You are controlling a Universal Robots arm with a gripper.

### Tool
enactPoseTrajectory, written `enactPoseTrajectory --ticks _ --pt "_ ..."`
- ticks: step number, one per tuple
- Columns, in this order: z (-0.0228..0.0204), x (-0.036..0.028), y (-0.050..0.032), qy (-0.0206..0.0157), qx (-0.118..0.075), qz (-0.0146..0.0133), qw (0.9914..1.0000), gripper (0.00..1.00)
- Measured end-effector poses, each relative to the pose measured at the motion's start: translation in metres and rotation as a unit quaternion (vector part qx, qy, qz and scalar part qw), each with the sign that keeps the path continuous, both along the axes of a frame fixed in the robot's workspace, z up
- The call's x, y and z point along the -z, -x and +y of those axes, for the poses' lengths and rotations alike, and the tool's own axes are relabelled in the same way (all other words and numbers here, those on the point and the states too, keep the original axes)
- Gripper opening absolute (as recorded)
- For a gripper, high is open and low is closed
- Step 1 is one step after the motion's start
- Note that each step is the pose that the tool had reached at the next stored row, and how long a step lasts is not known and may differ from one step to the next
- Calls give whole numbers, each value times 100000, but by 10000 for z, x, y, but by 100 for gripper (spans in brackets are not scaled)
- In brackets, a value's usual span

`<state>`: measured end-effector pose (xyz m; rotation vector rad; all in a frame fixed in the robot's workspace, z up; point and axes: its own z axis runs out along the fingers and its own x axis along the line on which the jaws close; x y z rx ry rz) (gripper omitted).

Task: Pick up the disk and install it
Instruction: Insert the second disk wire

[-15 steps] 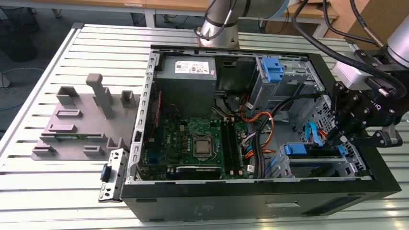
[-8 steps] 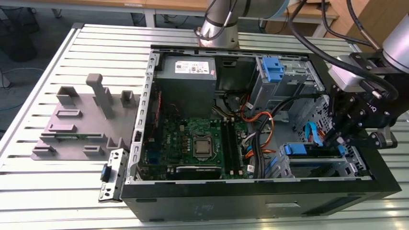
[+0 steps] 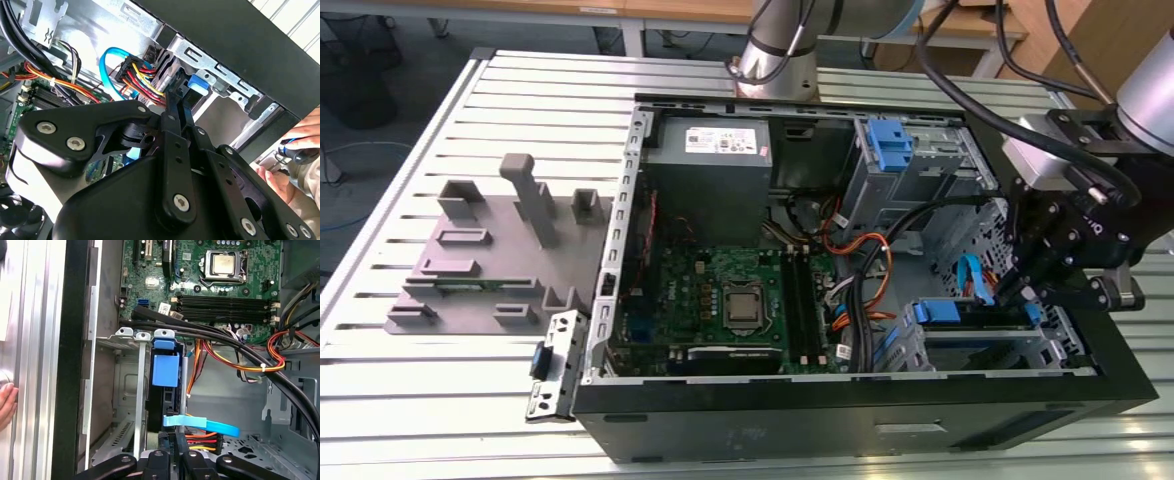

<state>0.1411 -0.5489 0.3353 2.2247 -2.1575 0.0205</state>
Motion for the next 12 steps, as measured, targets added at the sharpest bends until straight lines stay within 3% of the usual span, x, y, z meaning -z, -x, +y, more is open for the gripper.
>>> enactPoseTrajectory --ticks 12 --pt "-12 4 1 -4 930 2 99996 17"
